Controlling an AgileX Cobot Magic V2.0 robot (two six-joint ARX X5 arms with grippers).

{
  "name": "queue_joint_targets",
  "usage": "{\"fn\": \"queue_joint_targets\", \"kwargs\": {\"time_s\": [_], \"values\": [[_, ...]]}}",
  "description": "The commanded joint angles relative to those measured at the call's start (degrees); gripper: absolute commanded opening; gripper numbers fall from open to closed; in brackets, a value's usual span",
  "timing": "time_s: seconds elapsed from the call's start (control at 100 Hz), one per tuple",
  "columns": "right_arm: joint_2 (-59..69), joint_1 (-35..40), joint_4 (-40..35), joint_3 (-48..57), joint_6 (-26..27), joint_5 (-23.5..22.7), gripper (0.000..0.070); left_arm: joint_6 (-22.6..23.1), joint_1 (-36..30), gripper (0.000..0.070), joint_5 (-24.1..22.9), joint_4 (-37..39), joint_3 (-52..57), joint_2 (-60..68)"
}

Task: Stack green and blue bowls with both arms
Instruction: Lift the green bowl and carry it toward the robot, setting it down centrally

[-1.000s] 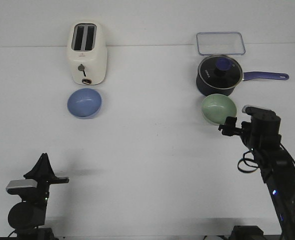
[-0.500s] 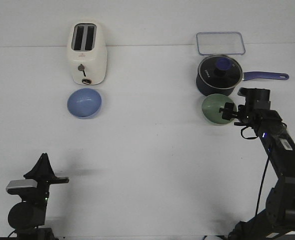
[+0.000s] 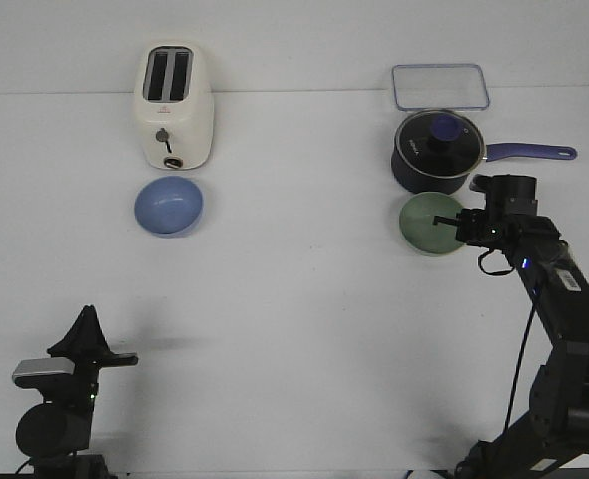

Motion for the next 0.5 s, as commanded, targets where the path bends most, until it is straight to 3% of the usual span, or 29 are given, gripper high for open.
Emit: {"fn": "queue_joint_targets", "kwargs": {"time_s": [0.0,0.23,0.49], "values": [[-3.3,-0.2,-0.9,1.5,-1.1,-0.9,0.0000,-0.1,0.0,0.0015,0.4,0.6,-1.1,-0.1],[-16.4,1.2,-6.6,0.8,-1.3,-7.6,0.0000,-0.1,0.0,0.0015,0.4,0.6,-1.1,-0.1],[-31.4,11.3,-7.0,-9.5,1.2,-11.4,0.0000,-0.1,0.0,0.0015,0.4,0.6,-1.1,-0.1]]}}
